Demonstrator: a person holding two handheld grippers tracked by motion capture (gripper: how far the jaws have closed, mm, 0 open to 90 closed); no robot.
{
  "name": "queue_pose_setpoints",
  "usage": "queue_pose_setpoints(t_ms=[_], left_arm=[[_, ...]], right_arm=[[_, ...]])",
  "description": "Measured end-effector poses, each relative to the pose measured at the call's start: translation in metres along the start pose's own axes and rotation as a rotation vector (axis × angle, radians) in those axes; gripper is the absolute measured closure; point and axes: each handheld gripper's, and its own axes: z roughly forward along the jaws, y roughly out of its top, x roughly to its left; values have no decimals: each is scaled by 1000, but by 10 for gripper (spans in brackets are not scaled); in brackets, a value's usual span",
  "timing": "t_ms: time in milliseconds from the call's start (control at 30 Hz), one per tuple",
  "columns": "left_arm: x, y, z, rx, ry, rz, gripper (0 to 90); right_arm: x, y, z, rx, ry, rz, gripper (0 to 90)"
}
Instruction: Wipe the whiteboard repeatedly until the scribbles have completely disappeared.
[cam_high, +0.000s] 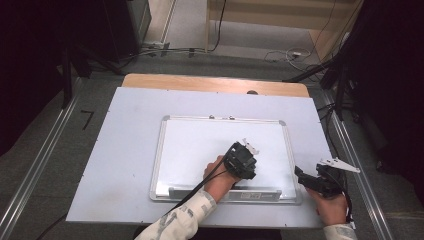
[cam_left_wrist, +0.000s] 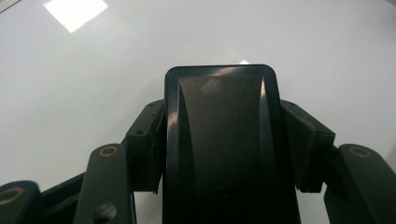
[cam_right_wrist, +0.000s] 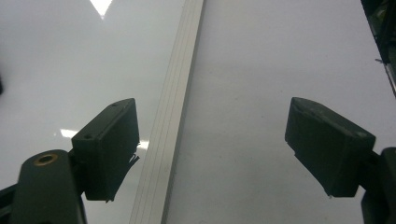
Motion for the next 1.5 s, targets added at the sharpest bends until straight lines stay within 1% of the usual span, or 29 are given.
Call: queue_pose_setpoints(t_ms=[200, 233, 467, 500, 533, 767, 967, 1000, 1133, 1167, 1233, 1400, 1467, 1500], left_arm=[[17, -16, -12, -1, 10, -13, 401], [19, -18, -14, -4, 12, -21, 401], [35, -34, -25, -6, 20, -28, 401], [35, -34, -25, -6, 20, -28, 401], [40, -39, -29, -10, 23, -35, 401], [57, -56, -42, -6, 36, -46, 401], [59, -58, -44, -9, 29, -40, 400], [61, -59, -45, -8, 25, -34, 401], [65, -63, -47, -6, 25, -36, 400], [70, -66, -50, -6, 29, -41, 400], [75, -70, -52, -7, 35, -49, 401], [85, -78, -59, -10, 47, -64, 400], [86, -80, -60, -12, 49, -69, 400], [90, -83, -62, -12, 54, -75, 400]], right_arm=[[0, 0, 0, 3, -2, 0, 163], [0, 0, 0, 3, -3, 0, 163], [0, 0, 0, 4, -4, -1, 163], [0, 0, 0, 4, -4, -1, 163], [0, 0, 0, 2, -4, -2, 163], [0, 0, 0, 5, -4, -2, 163], [0, 0, 0, 5, -6, -3, 163], [0, 0, 0, 3, -6, -4, 163], [0, -1, 0, 2, -5, -3, 163], [0, -1, 0, 3, -6, -4, 163], [0, -1, 0, 3, -5, -2, 163], [0, -1, 0, 6, -7, -5, 163], [0, -1, 0, 5, -9, -7, 163], [0, -1, 0, 6, -8, -7, 163]])
